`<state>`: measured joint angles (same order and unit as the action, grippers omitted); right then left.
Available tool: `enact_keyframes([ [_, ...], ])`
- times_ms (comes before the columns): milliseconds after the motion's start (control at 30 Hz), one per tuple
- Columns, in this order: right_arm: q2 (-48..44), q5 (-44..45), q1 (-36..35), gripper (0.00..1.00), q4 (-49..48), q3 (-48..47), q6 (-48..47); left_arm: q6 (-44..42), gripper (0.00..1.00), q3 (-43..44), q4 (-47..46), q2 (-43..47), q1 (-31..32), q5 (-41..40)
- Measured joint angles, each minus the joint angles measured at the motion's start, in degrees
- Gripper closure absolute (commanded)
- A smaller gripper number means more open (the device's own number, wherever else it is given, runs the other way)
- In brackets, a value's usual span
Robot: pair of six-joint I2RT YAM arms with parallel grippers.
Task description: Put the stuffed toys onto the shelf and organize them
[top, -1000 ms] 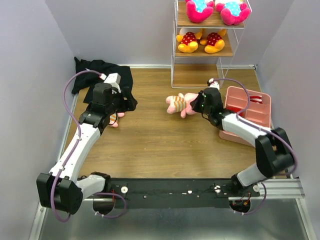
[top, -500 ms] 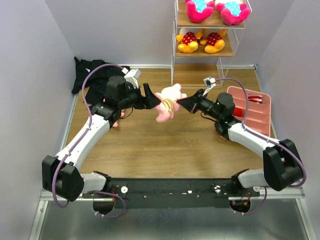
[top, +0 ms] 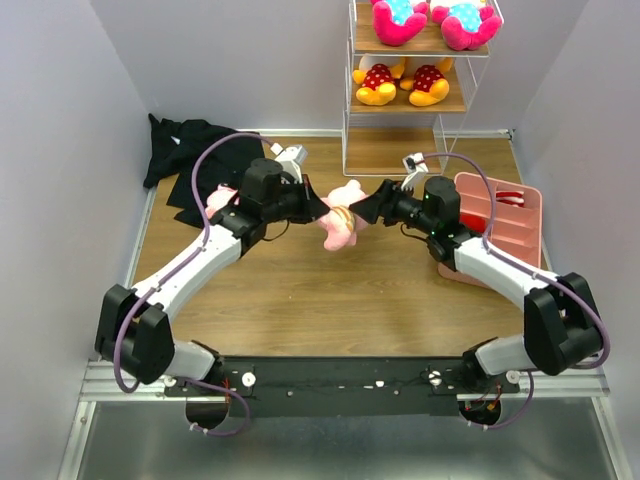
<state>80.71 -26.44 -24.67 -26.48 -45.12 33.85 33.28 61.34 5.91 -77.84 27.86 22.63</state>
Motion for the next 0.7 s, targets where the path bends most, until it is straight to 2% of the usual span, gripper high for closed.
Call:
enact_keyframes([
  [167,-3.1,9.4,0.0,0.27,13.4,-2.7,-0.5,-2.7,1.00,5.8,4.9,-5.4,6.5,-15.7],
  [333,-8.5,15.4,0.2,0.27,19.8,-1.5,-2.6,-5.8,1.00,18.7,12.1,-15.9,14.1,-34.3],
  [433,-11.6,16.2,0.1,0.25,20.7,0.6,-5.7,-6.0,1.00,22.6,15.2,-19.9,15.9,-38.7],
  [567,-14.3,18.4,-0.5,0.21,23.2,1.0,-10.6,-4.7,1.00,23.3,17.7,-21.3,16.5,-39.2],
  [700,-17.7,22.5,-0.9,0.21,26.0,1.0,-14.1,-3.7,1.00,24.6,19.6,-21.3,16.3,-39.7],
])
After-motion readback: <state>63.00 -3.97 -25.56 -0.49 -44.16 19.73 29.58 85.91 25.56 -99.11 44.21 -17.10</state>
